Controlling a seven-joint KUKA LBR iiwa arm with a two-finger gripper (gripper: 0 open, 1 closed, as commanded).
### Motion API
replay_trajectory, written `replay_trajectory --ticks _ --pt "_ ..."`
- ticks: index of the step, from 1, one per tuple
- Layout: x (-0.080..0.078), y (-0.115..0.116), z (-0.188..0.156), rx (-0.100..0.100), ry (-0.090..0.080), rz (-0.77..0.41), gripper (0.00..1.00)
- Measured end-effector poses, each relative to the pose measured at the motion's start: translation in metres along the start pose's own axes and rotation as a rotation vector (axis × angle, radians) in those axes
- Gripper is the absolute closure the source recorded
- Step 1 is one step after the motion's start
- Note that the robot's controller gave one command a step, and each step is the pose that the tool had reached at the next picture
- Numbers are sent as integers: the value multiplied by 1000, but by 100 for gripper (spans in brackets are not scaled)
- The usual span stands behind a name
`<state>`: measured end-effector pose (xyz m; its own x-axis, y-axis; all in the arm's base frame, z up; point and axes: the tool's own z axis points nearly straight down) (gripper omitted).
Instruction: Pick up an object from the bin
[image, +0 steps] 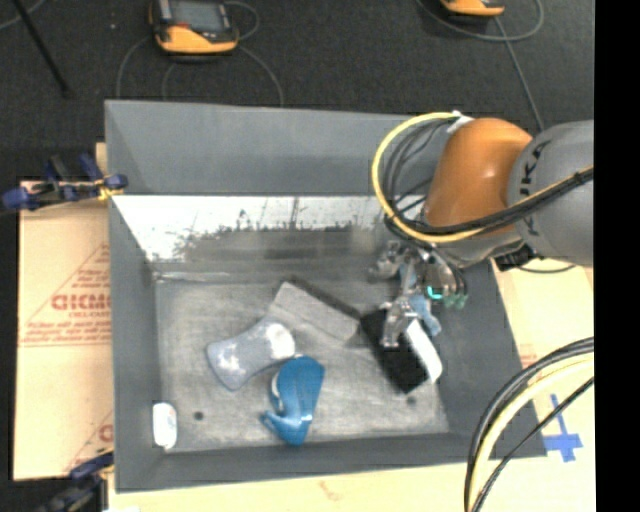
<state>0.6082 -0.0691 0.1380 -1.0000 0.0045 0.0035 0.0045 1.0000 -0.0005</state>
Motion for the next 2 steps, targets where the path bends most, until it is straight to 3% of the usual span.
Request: replay_trajectory --ticks 1,2 --pt "-2 0 -5 1 -8 -2 0" --pt "-43 36 52 -1 -16 77 0"
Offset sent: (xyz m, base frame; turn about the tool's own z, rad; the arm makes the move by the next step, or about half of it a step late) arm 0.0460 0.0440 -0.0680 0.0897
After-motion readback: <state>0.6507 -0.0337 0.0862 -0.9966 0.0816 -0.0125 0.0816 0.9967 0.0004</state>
